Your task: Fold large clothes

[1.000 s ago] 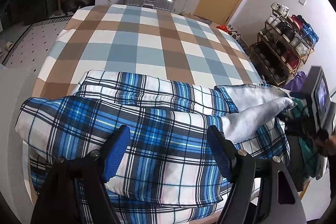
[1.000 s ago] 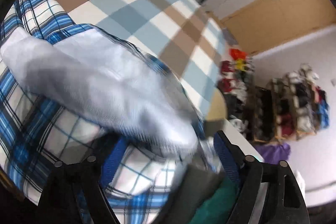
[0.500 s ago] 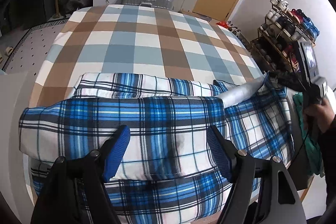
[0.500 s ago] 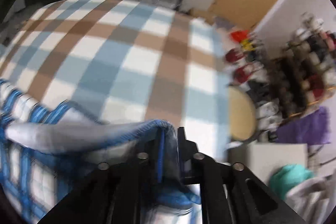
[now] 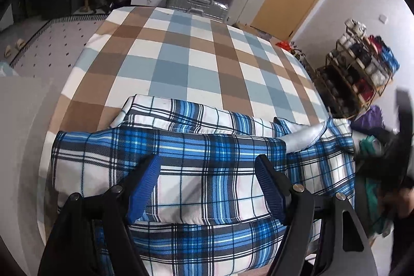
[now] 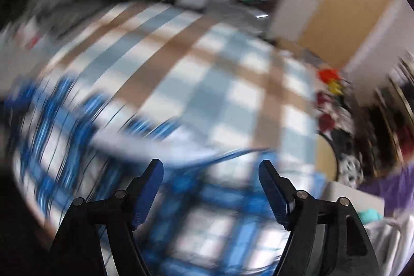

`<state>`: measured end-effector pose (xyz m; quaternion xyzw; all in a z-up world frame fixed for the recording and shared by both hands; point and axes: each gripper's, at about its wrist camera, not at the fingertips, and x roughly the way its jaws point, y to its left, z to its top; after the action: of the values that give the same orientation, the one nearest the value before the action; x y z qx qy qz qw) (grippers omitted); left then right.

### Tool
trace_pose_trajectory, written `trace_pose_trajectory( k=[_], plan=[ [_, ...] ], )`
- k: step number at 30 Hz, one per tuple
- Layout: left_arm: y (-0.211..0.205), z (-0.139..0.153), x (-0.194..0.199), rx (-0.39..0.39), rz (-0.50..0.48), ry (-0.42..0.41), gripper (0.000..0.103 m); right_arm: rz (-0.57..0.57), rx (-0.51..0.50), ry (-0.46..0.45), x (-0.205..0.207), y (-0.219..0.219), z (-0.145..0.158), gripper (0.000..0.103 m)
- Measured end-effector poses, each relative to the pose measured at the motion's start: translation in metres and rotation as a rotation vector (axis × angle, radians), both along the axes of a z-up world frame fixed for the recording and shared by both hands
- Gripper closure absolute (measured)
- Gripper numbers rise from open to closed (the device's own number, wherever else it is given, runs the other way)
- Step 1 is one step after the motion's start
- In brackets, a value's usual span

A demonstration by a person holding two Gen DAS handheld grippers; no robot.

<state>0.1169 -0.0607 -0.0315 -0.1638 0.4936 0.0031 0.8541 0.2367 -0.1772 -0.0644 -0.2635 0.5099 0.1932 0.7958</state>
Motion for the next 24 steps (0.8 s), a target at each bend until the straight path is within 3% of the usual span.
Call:
trace_pose_trajectory(
  k=[3, 7, 11, 12, 13, 14, 16, 18, 19, 22, 24],
  plan=[
    [0.001, -0.002, 0.000, -0.005, 0.005, 0.009, 0.032, 0.014, -0.042, 0.120, -0.003, 0.028, -0.036, 0.027],
    [0.003, -0.004, 0.002, 0.012, 0.006, 0.017, 0.032, -0.119, 0.097, 0.218, 0.026, 0.032, -0.057, 0.032],
    [0.010, -0.004, 0.002, -0.004, 0.018, 0.021, 0.032, -0.253, 0.212, 0.219, 0.061, 0.028, -0.067, 0.052],
    [0.010, -0.003, 0.003, -0.005, 0.021, 0.018, 0.032, -0.269, 0.181, 0.204, 0.072, 0.029, -0.069, 0.057],
    [0.011, -0.002, 0.003, 0.000, 0.023, 0.016, 0.032, -0.290, 0.153, 0.183, 0.080, 0.029, -0.069, 0.070],
    [0.012, -0.002, 0.003, 0.004, 0.022, 0.015, 0.032, -0.338, 0.169, 0.150, 0.090, 0.024, -0.065, 0.074],
    [0.013, -0.001, 0.003, 0.007, 0.019, 0.014, 0.032, -0.405, 0.234, 0.114, 0.102, 0.015, -0.053, 0.072],
    [0.017, 0.000, 0.002, 0.008, 0.020, 0.011, 0.032, -0.426, 0.230, 0.031, 0.104, 0.011, -0.034, 0.072],
    [0.019, 0.001, 0.001, 0.009, 0.026, 0.007, 0.032, -0.406, 0.249, 0.012, 0.099, 0.011, -0.024, 0.067],
    [0.028, 0.004, 0.001, -0.005, 0.040, 0.002, 0.032, -0.294, 0.334, 0.055, 0.073, 0.016, -0.007, 0.037],
    [0.035, 0.006, 0.000, -0.027, 0.060, -0.002, 0.032, -0.209, 0.341, 0.075, 0.049, 0.023, -0.004, 0.033]
  ],
)
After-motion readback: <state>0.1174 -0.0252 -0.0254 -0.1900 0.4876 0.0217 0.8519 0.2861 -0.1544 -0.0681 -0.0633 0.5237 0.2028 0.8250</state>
